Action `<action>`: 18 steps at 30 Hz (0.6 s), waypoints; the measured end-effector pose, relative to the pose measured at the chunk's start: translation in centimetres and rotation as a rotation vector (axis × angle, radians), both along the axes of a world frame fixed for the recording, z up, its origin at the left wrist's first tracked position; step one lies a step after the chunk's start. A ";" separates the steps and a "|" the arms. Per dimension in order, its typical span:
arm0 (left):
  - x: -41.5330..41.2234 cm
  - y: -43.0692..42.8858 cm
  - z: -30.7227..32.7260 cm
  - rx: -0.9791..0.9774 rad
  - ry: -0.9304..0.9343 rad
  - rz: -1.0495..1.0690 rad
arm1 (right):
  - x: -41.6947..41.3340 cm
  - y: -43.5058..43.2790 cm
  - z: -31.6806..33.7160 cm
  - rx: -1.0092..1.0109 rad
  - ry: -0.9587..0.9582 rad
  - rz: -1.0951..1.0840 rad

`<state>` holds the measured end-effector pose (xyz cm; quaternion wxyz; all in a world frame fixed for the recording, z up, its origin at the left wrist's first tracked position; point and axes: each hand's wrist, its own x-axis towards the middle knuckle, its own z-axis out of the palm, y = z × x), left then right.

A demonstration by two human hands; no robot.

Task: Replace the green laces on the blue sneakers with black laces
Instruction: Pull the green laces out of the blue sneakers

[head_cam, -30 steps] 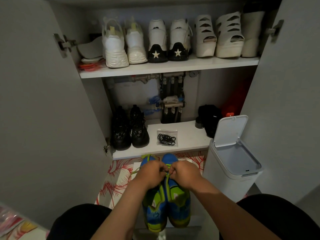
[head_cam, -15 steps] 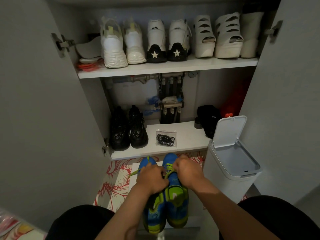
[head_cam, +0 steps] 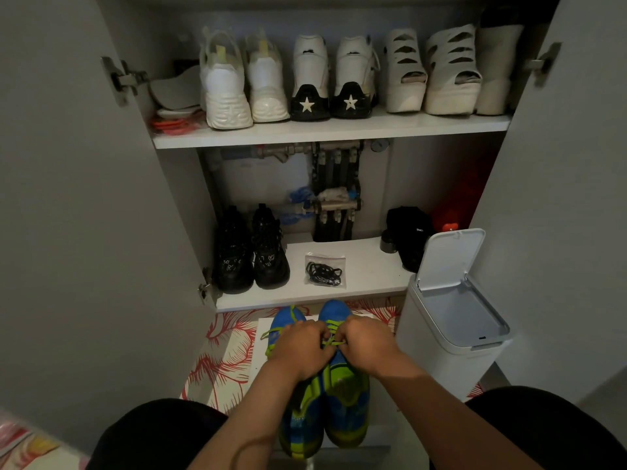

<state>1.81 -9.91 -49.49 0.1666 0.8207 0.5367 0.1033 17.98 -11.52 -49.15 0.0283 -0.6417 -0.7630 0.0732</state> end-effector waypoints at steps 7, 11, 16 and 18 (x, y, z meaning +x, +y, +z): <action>-0.3 -0.2 0.0 -0.079 -0.083 0.024 | 0.1 0.5 0.7 0.159 0.411 -0.440; -0.1 -0.1 -0.2 -0.052 -0.045 -0.003 | 0.6 1.0 1.0 0.042 0.688 -0.462; 0.8 0.1 -0.2 -0.048 -0.052 0.028 | -0.1 1.0 1.0 -0.009 0.974 -0.420; 1.0 0.2 -0.1 -0.041 -0.042 0.051 | 0.3 1.0 1.3 0.016 1.142 -0.529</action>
